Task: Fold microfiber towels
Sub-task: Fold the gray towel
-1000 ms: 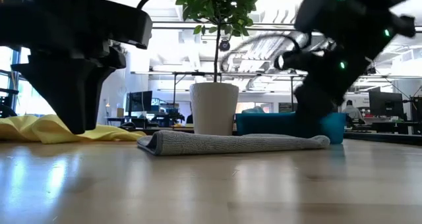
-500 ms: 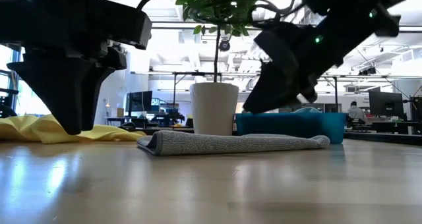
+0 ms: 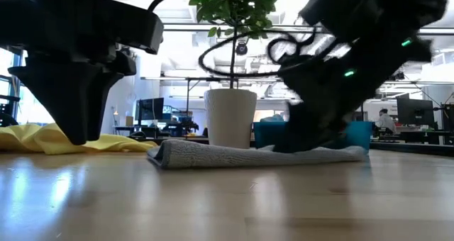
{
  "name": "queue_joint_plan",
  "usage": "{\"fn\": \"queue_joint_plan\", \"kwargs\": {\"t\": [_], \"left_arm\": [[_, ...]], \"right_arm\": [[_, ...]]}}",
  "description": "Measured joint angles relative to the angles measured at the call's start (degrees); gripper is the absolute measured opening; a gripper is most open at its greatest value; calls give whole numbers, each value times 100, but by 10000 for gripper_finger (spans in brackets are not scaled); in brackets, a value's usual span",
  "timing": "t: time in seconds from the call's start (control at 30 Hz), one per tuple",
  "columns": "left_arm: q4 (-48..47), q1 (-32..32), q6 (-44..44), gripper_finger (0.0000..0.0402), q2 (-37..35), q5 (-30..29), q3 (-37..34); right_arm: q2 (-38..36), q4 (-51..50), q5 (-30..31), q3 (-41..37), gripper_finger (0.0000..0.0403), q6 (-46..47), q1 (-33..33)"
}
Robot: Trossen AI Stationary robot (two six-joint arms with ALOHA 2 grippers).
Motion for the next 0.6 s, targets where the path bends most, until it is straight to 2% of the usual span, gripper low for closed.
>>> {"fn": "queue_joint_plan", "kwargs": {"t": [0.17, 0.3, 0.47, 0.6], "left_arm": [[-1, 0, 159, 100, 0, 100, 1], [2, 2, 196, 101, 0, 90, 2], [3, 15, 346, 100, 0, 71, 2], [-1, 15, 668, 100, 0, 63, 2]], "right_arm": [[-459, -869, -627, -13, 112, -698, 352], [-869, -1518, -653, -31, 112, -819, 569], [-1047, -549, -358, -28, 112, -1017, 815], [-718, 668, 98, -17, 112, -1690, 1050]]}}
